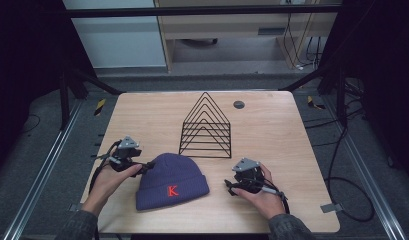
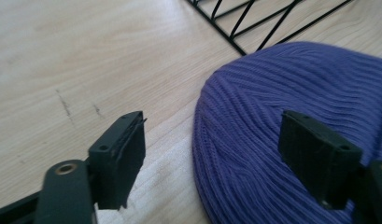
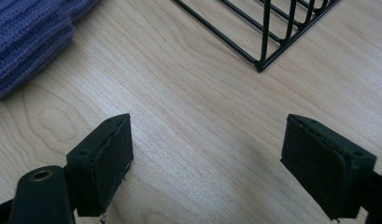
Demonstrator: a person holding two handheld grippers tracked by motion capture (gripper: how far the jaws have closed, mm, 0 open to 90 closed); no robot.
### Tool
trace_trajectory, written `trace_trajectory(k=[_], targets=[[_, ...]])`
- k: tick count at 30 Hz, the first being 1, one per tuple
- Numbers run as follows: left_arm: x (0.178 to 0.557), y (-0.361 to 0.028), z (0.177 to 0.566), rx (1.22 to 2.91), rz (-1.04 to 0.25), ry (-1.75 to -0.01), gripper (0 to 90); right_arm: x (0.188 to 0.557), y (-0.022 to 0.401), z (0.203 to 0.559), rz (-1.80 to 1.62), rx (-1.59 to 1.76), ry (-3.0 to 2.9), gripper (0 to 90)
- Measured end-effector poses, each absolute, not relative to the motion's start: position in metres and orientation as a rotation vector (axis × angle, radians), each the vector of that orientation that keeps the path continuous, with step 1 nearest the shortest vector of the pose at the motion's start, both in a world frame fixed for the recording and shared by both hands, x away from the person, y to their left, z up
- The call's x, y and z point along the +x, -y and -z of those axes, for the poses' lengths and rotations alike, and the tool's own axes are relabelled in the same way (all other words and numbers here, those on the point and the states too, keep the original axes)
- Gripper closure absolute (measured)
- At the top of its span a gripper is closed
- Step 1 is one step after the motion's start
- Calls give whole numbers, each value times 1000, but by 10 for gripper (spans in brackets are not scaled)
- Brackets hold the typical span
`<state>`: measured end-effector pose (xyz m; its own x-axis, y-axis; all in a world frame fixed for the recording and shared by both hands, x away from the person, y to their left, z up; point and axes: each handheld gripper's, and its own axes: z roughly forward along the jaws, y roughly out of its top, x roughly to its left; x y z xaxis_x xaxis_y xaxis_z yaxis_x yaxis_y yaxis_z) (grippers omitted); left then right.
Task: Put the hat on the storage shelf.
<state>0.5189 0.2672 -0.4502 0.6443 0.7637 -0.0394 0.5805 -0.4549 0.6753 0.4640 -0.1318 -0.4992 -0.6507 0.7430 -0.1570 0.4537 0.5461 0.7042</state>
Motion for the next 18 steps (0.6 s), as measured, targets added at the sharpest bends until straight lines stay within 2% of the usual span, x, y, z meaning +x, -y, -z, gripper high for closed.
trace_trajectory(k=[3,14,18], targets=[[529,-262,458,2245,-355,-1058,313,464,131,499,-889,966,-2344,164],[553,-242,468,2362,-279,-1053,429,463,132,498,-891,965,-2354,158],[555,-238,471,2382,-231,-1054,496,463,132,498,-896,964,-2355,156]])
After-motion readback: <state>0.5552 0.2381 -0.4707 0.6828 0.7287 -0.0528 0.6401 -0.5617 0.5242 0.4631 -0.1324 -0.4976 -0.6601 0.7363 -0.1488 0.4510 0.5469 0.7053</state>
